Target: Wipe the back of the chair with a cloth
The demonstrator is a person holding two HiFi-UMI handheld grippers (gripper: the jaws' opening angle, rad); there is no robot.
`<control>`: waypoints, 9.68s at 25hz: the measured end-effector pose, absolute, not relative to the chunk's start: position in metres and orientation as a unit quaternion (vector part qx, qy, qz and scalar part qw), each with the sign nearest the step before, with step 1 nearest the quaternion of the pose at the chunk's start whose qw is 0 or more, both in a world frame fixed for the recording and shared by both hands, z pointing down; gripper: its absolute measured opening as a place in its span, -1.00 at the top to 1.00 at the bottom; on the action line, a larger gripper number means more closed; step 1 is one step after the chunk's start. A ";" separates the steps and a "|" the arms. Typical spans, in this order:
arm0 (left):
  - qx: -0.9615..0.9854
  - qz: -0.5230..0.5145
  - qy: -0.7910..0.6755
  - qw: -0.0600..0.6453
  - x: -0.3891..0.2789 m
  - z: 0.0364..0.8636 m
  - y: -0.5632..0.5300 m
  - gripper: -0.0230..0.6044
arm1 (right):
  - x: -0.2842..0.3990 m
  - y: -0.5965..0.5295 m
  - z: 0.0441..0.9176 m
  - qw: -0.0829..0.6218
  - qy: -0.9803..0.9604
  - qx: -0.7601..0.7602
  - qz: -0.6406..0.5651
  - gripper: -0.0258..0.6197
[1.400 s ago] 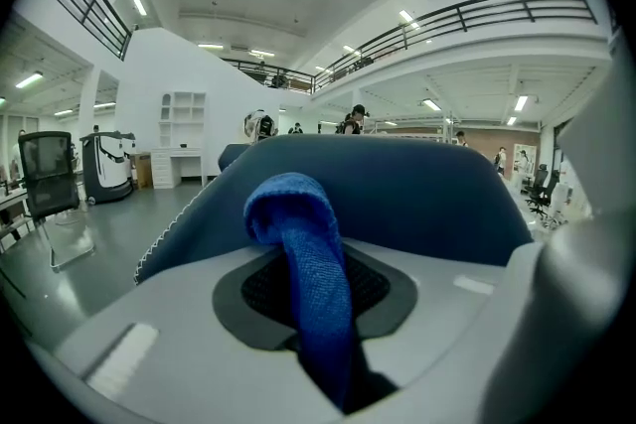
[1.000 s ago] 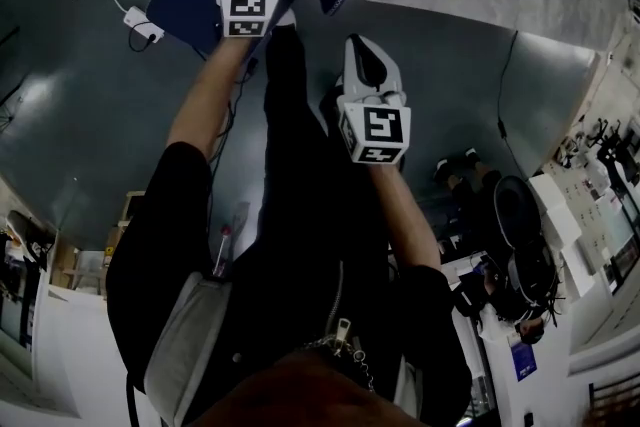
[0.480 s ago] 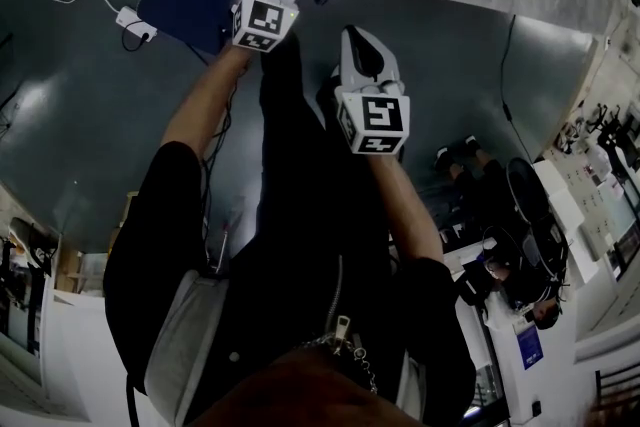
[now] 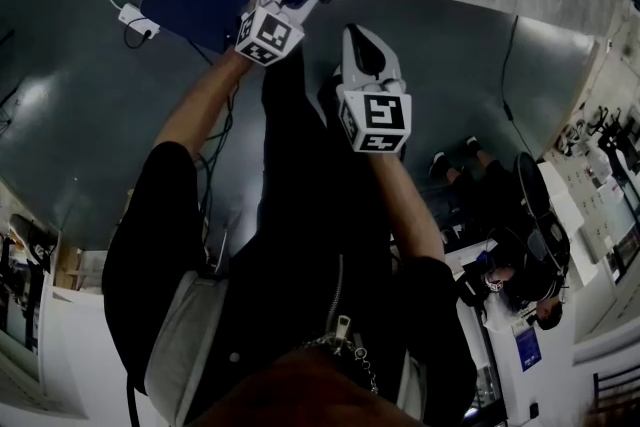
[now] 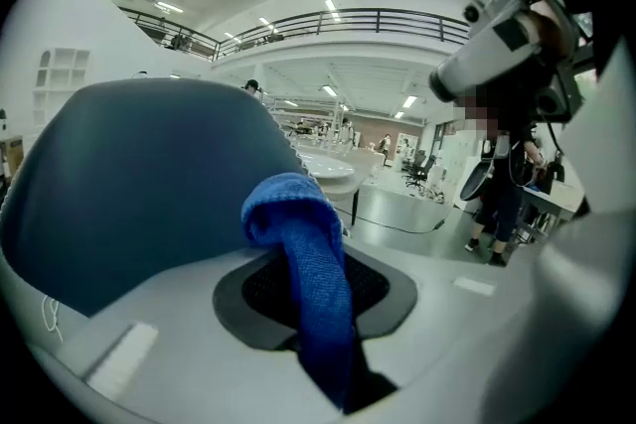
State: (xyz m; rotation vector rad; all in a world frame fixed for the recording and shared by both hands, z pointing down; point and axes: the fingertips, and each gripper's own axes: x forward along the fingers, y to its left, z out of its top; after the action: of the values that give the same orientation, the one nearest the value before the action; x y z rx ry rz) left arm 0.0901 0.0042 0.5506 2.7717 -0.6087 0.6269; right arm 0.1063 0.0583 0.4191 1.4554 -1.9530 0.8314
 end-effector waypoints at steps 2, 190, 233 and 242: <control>0.954 0.216 -0.174 0.116 0.090 0.552 0.013 0.65 | 0.104 0.055 0.421 0.281 -0.730 0.540 0.310 0.91; 0.892 0.179 -0.359 0.210 0.058 0.641 -0.047 0.67 | 0.063 0.031 0.475 0.314 -0.761 0.472 0.316 0.91; 0.764 0.193 -0.567 0.238 -0.170 0.736 -0.199 0.66 | 0.007 -0.008 0.505 0.318 -0.800 0.407 0.304 0.91; 0.766 0.206 -0.548 0.264 -0.149 0.758 -0.199 0.67 | 0.005 0.002 0.514 0.331 -0.798 0.391 0.316 0.91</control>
State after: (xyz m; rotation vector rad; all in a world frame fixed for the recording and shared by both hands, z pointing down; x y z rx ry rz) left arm -0.1486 -0.1991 0.7581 2.0704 -1.4822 0.5561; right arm 0.0050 0.0017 0.5141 1.0219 -2.0875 0.8268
